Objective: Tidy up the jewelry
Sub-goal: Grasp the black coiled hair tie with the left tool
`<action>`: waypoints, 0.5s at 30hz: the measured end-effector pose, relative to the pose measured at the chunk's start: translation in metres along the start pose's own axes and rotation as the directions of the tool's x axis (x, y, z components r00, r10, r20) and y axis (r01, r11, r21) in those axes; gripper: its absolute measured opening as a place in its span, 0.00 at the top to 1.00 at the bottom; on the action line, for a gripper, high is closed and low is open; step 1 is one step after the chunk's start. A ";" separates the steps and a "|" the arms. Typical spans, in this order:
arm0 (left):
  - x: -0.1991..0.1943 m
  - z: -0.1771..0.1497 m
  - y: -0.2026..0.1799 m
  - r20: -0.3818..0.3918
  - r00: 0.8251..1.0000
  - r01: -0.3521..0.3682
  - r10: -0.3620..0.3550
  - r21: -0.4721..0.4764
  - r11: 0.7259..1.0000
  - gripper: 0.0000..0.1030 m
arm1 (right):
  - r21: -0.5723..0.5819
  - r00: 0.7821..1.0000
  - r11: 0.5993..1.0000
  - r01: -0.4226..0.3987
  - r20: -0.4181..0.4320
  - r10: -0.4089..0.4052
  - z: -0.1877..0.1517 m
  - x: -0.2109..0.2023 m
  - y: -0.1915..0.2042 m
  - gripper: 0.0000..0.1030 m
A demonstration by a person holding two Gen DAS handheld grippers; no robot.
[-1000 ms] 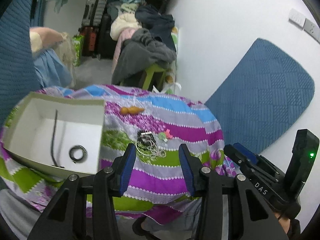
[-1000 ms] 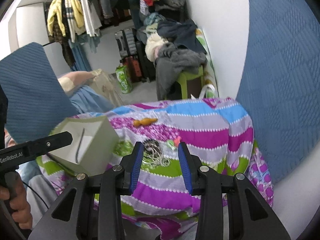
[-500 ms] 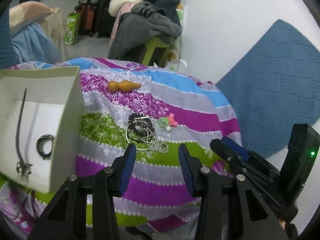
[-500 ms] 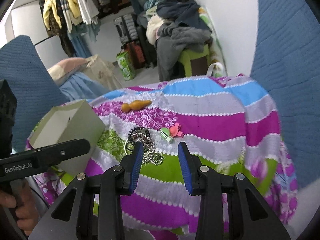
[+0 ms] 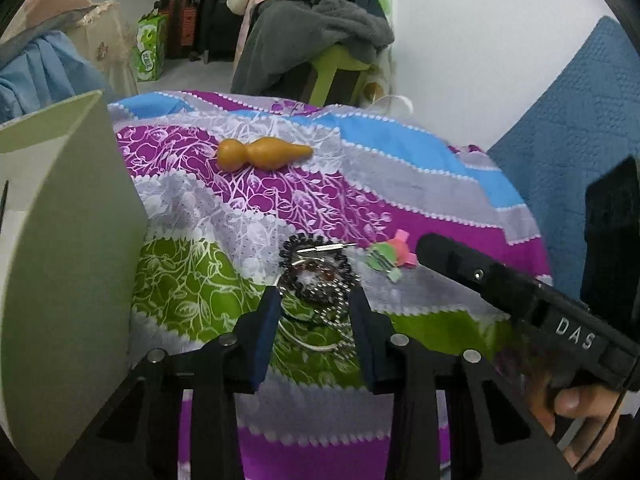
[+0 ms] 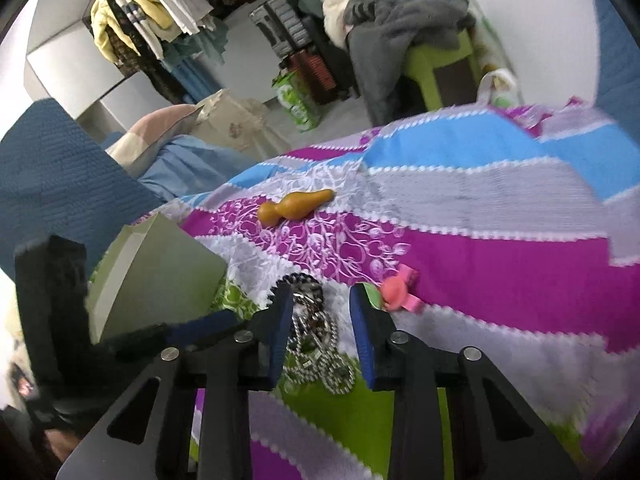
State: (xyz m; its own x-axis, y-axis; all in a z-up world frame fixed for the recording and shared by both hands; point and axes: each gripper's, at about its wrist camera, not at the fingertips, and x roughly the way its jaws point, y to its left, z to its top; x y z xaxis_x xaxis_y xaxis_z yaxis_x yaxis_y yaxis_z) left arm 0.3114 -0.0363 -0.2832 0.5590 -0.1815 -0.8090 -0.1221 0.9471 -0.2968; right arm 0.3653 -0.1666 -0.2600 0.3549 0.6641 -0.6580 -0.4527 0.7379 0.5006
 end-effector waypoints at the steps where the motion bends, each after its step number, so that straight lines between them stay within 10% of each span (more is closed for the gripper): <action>1: 0.005 0.001 0.001 0.000 1.000 -0.007 0.007 0.003 1.000 0.67 | -0.004 1.000 1.000 -0.010 -0.011 0.010 0.002 0.006 -0.001 0.74; 15: 0.035 0.007 0.004 0.011 0.998 -0.061 0.060 0.078 0.995 0.80 | -0.024 0.989 0.997 -0.070 -0.130 0.066 0.006 0.054 -0.006 0.80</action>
State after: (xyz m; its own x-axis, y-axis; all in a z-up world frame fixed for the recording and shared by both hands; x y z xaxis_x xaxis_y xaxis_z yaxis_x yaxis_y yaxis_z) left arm 0.3362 -0.0367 -0.3098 0.5598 -0.1209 -0.8197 -0.0919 0.9741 -0.2065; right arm 0.3922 -0.1346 -0.2953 0.2147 0.6899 -0.6913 -0.4960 0.6868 0.5314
